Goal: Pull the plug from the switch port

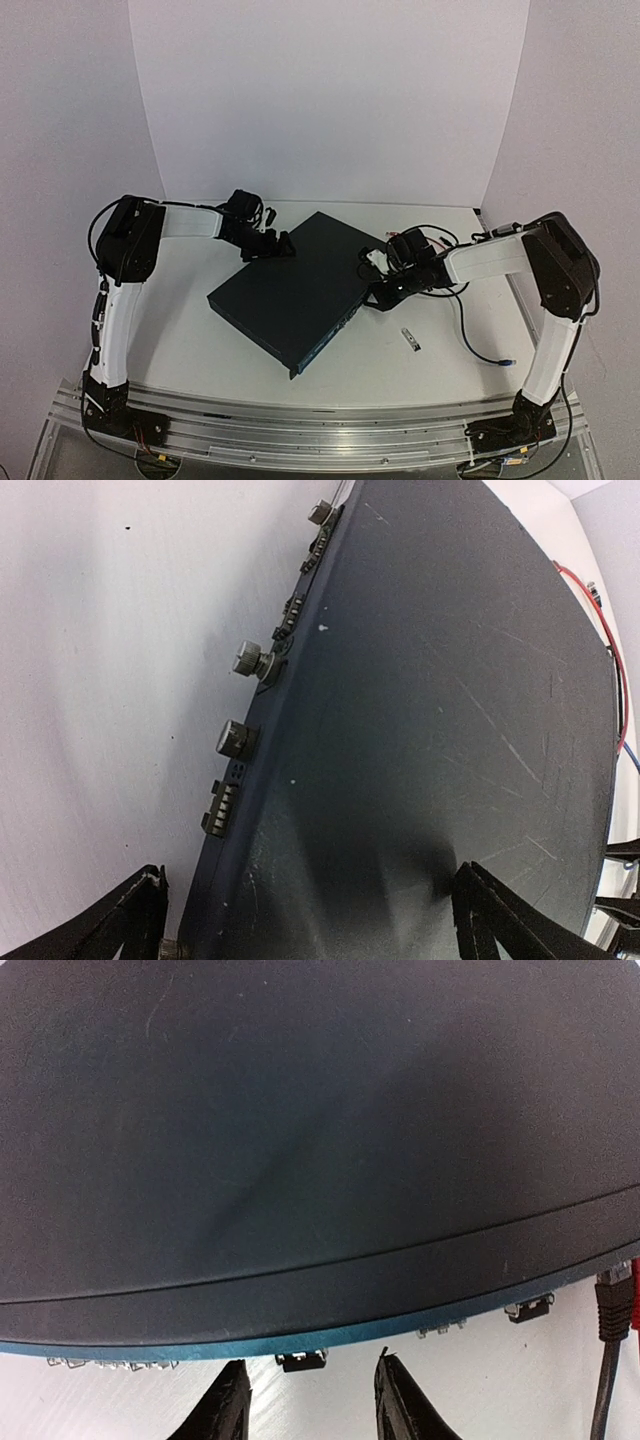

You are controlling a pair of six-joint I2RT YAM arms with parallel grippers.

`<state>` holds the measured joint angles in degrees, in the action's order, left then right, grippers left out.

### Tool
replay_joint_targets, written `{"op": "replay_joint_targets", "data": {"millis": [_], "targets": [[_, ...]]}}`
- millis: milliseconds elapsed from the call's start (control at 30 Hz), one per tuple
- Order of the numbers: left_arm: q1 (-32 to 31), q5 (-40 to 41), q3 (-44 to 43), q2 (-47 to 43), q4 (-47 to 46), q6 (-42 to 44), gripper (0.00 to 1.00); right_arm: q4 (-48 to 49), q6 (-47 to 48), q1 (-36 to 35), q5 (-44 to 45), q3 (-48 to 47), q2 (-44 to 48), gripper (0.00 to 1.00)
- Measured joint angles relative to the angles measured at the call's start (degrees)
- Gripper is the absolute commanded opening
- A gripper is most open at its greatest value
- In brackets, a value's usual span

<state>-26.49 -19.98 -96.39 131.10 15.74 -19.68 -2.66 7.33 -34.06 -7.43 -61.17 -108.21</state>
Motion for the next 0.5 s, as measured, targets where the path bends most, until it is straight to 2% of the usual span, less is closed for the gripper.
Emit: {"op": "replay_joint_targets", "data": {"millis": [167, 500], "targets": [[0.1, -0.4, -1.1, 0.6, 1.1, -0.2, 0.98, 0.1, 0.5, 0.0, -1.1, -0.7, -0.6, 0.30], [0.2, -0.4, -1.8, 0.9, 1.9, -0.3, 0.98, 0.2, 2.2, 0.0, -1.6, -0.9, -0.9, 0.26]]}}
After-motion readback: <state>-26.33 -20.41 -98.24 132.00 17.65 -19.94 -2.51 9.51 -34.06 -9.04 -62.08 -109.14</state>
